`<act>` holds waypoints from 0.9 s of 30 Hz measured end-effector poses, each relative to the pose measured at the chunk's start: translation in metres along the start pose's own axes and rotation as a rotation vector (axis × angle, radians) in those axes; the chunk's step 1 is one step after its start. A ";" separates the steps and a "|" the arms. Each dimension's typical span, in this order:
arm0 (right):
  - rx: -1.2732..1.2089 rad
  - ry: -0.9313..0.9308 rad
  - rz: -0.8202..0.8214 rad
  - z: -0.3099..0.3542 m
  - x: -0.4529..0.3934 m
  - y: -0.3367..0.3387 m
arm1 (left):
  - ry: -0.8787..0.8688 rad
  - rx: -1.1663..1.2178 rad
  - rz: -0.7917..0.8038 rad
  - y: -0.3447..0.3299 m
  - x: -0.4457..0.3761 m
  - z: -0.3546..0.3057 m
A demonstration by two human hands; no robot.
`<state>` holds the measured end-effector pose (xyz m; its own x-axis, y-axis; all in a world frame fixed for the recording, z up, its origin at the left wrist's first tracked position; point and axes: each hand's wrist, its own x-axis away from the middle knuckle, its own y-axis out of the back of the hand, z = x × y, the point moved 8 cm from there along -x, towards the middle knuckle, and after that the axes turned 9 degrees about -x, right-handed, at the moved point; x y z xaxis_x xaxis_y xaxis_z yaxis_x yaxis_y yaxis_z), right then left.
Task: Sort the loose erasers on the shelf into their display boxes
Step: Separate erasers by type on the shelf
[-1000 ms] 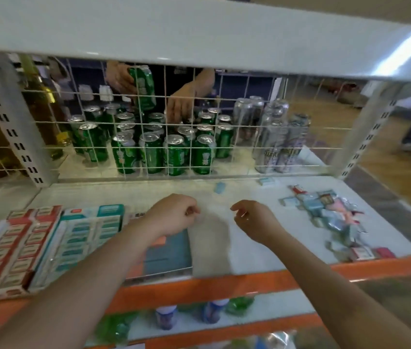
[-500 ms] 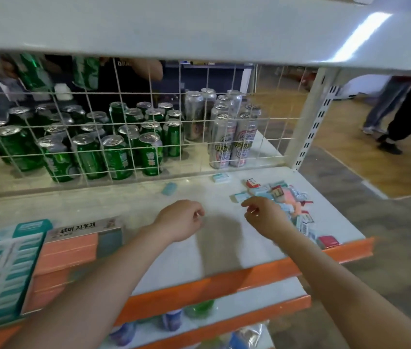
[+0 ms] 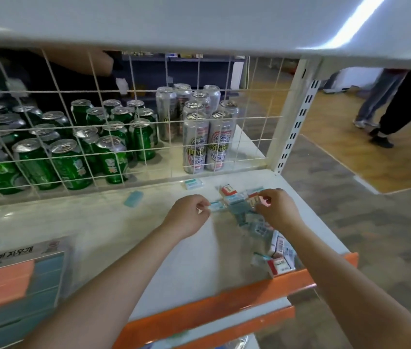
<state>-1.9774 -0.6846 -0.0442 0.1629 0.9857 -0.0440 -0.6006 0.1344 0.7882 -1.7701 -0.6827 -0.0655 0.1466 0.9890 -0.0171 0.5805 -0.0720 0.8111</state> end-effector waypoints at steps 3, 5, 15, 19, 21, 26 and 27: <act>0.021 0.023 0.040 0.000 -0.011 -0.003 | 0.012 -0.035 -0.014 -0.007 -0.015 -0.004; 0.038 0.026 0.095 0.000 -0.018 -0.008 | 0.019 -0.041 -0.020 -0.009 -0.023 -0.006; 0.045 0.071 0.175 -0.006 -0.032 -0.008 | 0.019 -0.067 0.020 -0.028 -0.053 -0.016; -0.131 0.072 0.128 -0.006 -0.030 -0.003 | -0.021 -0.078 0.057 -0.037 -0.064 -0.028; -0.172 0.074 0.102 -0.007 -0.030 0.000 | -0.072 -0.090 0.090 -0.042 -0.068 -0.036; -0.189 0.087 0.069 -0.015 -0.031 0.004 | -0.199 -0.256 0.204 -0.054 -0.073 -0.047; -0.195 0.087 0.066 -0.017 -0.031 0.005 | -0.213 -0.305 0.212 -0.052 -0.072 -0.049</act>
<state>-1.9982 -0.7126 -0.0492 0.0546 0.9970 -0.0556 -0.7491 0.0777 0.6579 -1.8504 -0.7434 -0.0779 0.4176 0.9056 0.0743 0.2607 -0.1978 0.9449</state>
